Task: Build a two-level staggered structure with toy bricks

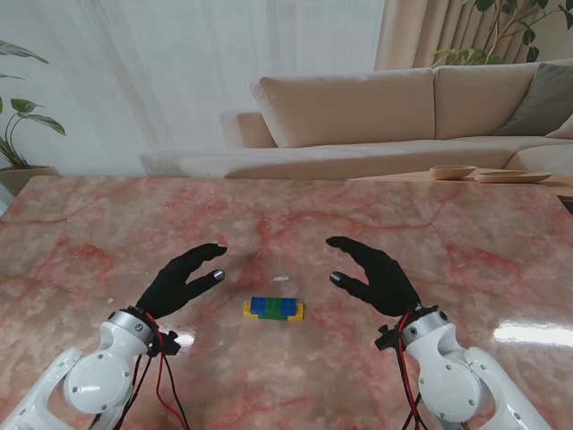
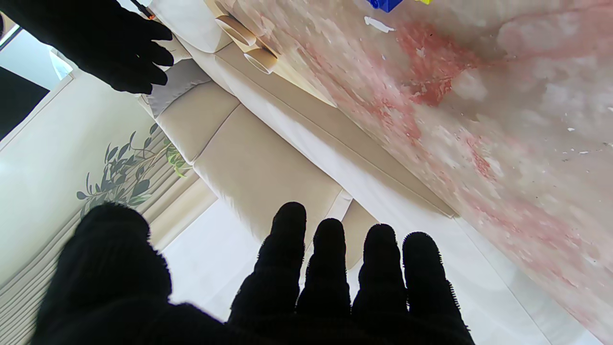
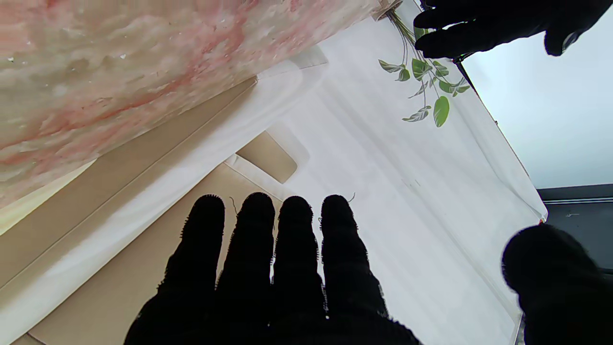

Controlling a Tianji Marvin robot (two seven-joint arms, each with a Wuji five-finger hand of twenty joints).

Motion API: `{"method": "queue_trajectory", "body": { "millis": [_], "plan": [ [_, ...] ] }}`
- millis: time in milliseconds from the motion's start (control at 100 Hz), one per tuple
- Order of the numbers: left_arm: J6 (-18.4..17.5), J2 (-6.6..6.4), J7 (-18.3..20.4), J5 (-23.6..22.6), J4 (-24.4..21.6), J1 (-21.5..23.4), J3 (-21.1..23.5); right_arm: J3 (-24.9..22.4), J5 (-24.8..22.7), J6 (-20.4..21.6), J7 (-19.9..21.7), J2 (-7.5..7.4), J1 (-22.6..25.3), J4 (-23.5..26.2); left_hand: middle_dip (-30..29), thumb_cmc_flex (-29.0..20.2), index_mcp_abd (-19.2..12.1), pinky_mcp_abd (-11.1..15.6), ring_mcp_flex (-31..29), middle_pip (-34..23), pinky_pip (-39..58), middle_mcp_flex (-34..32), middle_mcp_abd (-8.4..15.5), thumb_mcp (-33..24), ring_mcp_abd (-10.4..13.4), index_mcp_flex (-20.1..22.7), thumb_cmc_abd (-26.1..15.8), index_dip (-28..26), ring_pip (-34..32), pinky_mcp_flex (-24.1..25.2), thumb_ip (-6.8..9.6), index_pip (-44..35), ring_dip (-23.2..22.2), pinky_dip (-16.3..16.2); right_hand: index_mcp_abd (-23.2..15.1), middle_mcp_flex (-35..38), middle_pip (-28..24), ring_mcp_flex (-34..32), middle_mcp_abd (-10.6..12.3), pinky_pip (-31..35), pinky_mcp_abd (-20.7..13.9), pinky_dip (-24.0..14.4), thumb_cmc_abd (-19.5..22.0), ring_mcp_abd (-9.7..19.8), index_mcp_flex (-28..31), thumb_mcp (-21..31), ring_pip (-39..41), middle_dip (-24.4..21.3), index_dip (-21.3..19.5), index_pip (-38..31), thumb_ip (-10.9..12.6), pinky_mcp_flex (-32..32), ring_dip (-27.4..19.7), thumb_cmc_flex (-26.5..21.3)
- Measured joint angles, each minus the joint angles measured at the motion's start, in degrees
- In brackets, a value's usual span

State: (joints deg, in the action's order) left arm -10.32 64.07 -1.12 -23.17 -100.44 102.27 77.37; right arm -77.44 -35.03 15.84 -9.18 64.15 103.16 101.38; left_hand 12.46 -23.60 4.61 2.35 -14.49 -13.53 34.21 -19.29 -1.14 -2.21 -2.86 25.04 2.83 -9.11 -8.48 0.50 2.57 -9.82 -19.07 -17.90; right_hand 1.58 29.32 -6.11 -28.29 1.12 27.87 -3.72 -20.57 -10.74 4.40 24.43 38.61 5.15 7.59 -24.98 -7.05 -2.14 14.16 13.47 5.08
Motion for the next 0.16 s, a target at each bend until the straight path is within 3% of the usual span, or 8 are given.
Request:
{"method": "queue_trajectory", "body": {
  "millis": [160],
  "plan": [
    [0.2,-0.02,0.7,0.2,0.3,-0.5,-0.3,0.8,0.6,0.4,0.1,0.0,-1.2,-1.6,0.0,0.0,0.0,0.0,0.0,0.0,0.0,0.0,0.0,0.0,0.0,0.0,0.0,0.0,0.0,0.0,0.0,0.0,0.0,0.4,-0.5,0.0,0.0,0.0,0.0,0.0,0.0,0.0,0.0,0.0,0.0,-0.4,0.0,0.0,0.0,0.0,0.0,0.0,0.0,-0.2]
  ]
}}
